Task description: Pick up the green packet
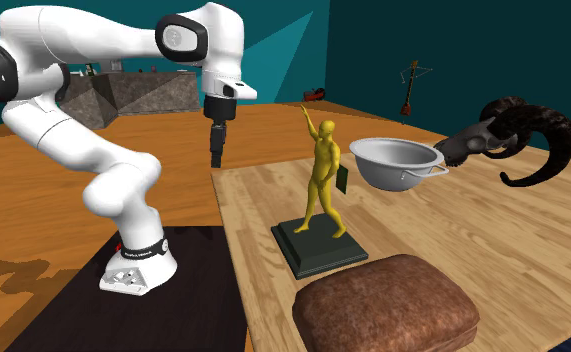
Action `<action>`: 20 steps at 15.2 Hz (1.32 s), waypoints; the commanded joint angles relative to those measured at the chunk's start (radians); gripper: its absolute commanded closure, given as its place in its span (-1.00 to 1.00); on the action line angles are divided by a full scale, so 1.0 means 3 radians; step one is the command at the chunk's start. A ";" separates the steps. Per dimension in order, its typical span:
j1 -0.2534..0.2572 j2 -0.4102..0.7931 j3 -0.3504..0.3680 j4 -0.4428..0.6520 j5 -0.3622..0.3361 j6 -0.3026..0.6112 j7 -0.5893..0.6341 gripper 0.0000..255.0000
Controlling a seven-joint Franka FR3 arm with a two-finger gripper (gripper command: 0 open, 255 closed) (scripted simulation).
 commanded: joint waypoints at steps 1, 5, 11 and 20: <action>0.0000 0.0000 0.0000 0.0000 0.0000 0.0000 0.0000 -1.00; -0.0044 0.0257 0.0339 0.0088 0.0299 0.0180 0.0678 -1.00; -0.0153 0.0804 0.0800 0.0387 0.0603 0.0488 0.1666 -1.00; -0.0370 0.1880 0.1348 0.1169 0.0617 0.0882 0.3139 -1.00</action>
